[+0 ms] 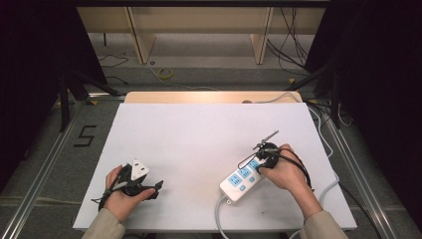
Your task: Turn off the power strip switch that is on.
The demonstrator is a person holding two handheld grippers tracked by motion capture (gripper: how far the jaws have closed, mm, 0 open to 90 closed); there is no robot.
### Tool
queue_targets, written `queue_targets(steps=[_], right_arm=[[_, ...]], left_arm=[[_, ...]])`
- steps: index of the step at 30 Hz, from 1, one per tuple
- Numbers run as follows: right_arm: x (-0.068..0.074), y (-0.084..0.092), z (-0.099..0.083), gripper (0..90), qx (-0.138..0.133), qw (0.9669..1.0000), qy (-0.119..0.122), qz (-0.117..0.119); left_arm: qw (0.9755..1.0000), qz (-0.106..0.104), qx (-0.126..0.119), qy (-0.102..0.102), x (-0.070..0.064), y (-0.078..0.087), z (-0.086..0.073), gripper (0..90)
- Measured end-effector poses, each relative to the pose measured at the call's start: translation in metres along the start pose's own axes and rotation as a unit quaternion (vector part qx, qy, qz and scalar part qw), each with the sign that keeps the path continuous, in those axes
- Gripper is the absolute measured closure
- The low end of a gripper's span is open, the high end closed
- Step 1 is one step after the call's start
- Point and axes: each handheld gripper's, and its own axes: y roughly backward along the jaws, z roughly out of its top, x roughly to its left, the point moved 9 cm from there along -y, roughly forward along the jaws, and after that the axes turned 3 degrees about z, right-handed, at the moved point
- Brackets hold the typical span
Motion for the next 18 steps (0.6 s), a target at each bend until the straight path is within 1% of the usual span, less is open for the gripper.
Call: queue_targets(steps=[2,10,11,14,18], right_arm=[[0.0002,0.0001,-0.0001,90.0,-0.001,1.0000,-0.003,0.004],[-0.0005,0.0005,-0.0003,90.0,-0.003,0.9999,-0.006,0.009],[-0.0005,0.0005,-0.0004,90.0,-0.003,0.9999,-0.007,0.009],[-0.0007,0.0003,-0.0002,90.0,-0.005,1.0000,-0.005,0.006],[-0.0005,0.0004,-0.0001,90.0,-0.004,1.0000,0.000,0.002]], left_arm=[[1.0000,-0.001,0.000,0.000,0.0000,0.0001,0.0000,15.9],[1.0000,0.000,-0.001,0.000,0.0003,0.0003,0.0006,15.9],[1.0000,0.000,-0.002,0.003,0.0003,0.0000,0.0009,15.9],[1.0000,0.000,0.000,-0.002,0.0004,-0.0006,0.0002,15.9],[1.0000,0.000,-0.001,-0.001,-0.0005,0.0003,0.0008,15.9]])
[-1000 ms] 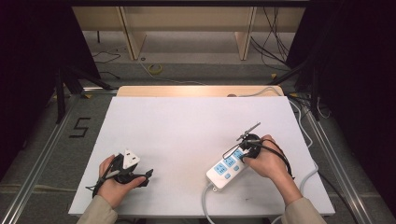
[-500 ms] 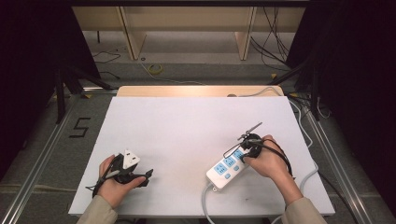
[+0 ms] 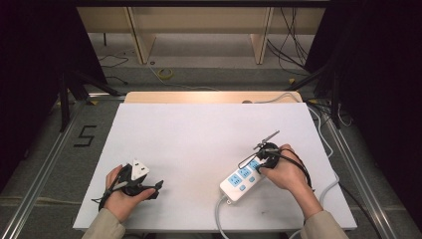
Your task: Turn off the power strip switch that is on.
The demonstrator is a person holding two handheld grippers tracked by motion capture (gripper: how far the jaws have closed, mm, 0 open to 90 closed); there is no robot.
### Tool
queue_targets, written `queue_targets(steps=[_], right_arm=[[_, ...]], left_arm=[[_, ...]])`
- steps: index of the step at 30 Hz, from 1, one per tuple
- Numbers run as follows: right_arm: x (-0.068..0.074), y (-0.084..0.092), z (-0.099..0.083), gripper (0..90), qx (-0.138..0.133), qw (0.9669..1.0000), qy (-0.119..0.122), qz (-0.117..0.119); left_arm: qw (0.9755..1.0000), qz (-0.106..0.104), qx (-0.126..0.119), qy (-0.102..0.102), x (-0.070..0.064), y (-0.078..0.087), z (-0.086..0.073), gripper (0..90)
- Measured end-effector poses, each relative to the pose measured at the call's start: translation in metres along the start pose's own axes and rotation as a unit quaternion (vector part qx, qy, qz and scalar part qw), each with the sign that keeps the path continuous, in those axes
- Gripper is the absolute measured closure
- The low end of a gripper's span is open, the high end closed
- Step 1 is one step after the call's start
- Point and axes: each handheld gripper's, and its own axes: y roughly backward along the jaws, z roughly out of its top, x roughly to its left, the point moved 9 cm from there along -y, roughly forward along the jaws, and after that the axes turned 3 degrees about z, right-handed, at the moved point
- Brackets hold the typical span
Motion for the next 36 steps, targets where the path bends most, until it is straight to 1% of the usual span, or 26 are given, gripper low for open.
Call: queue_targets(steps=[4,20,23,24,26,29,32,36], right_arm=[[0.0001,0.0003,0.0000,90.0,0.000,1.0000,-0.002,0.001],[0.0008,0.0001,0.0008,90.0,-0.004,1.0000,0.005,0.001],[0.0009,0.0003,0.0016,90.0,-0.007,0.9999,0.008,0.000],[0.0019,0.0016,0.0033,90.0,-0.015,0.9999,0.007,0.004],[0.0027,0.0027,0.0033,90.0,-0.012,0.9999,0.011,0.001],[0.0030,0.0030,0.0039,90.0,-0.016,0.9997,0.019,-0.002],[0.0031,0.0055,0.0060,90.0,-0.025,0.9994,0.021,-0.006],[0.0016,0.0056,0.0060,90.0,-0.028,0.9993,0.023,-0.009]], left_arm=[[1.0000,0.000,0.002,-0.001,0.0003,-0.0006,-0.0006,15.9],[1.0000,-0.001,0.002,0.001,0.0000,-0.0013,-0.0005,16.0],[1.0000,-0.001,0.002,0.001,0.0001,-0.0015,-0.0006,15.9],[1.0000,-0.002,0.002,0.001,0.0000,-0.0015,-0.0006,15.9],[1.0000,-0.002,0.001,0.000,-0.0001,-0.0014,-0.0004,16.1],[1.0000,-0.001,0.001,-0.001,0.0007,-0.0010,-0.0002,16.1],[1.0000,-0.001,0.001,0.001,0.0009,-0.0014,-0.0004,16.1],[1.0000,-0.001,0.001,-0.001,0.0006,-0.0013,-0.0004,16.1]])
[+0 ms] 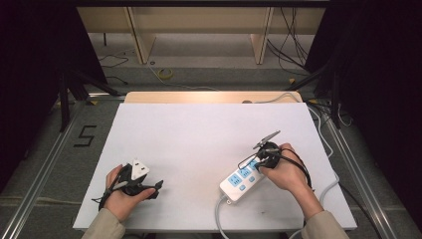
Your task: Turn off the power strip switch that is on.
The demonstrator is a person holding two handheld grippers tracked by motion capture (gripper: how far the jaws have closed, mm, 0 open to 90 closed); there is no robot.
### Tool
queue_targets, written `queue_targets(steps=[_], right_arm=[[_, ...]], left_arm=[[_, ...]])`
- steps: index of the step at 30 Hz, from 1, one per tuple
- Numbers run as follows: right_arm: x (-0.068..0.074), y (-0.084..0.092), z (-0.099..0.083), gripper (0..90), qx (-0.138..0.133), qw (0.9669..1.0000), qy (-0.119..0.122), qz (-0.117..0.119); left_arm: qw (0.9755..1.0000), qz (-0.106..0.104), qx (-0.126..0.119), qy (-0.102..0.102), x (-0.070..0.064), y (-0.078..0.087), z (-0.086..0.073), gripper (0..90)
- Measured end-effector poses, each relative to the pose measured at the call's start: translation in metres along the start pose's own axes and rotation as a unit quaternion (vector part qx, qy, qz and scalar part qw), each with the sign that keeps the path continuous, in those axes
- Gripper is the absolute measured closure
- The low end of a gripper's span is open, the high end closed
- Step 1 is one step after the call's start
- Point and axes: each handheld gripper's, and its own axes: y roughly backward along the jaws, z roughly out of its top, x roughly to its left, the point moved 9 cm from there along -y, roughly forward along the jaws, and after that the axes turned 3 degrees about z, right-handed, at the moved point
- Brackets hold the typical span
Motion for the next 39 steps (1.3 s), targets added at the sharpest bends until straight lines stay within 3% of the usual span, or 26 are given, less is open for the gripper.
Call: queue_targets(steps=[39], right_arm=[[-0.010,0.015,-0.004,89.3,-0.066,0.9977,-0.005,-0.013]], left_arm=[[1.0000,0.004,-0.001,0.005,0.002,0.001,-0.001,16.1]])
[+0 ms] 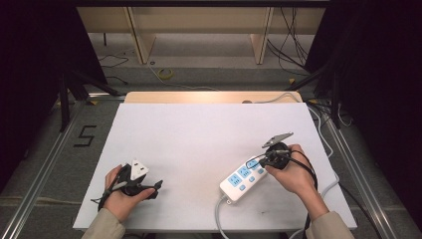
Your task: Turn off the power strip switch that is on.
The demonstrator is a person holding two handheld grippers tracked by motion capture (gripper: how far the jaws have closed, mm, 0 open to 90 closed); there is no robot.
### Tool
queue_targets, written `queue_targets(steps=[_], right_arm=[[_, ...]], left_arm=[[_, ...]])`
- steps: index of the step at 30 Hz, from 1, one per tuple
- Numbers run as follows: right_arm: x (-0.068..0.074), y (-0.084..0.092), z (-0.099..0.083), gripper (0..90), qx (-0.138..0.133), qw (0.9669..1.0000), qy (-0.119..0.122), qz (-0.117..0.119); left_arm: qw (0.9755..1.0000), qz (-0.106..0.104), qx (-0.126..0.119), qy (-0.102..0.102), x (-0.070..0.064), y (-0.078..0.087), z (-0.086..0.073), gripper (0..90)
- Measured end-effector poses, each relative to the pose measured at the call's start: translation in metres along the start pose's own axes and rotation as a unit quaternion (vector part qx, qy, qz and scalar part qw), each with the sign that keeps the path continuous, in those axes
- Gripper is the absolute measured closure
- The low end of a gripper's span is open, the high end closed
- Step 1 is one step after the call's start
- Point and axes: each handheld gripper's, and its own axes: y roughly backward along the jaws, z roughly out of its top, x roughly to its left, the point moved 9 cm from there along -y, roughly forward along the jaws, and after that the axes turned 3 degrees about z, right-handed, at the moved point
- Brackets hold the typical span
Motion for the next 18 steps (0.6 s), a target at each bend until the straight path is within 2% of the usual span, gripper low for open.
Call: queue_targets(steps=[8,18], right_arm=[[-0.007,0.005,-0.004,86.5,-0.021,0.9997,-0.005,-0.012],[-0.017,0.009,-0.012,80.5,-0.040,0.9987,-0.024,-0.021]], left_arm=[[1.0000,0.002,0.001,0.000,0.001,0.000,0.000,16.0],[1.0000,0.002,0.002,0.001,0.001,0.000,-0.001,16.0]])
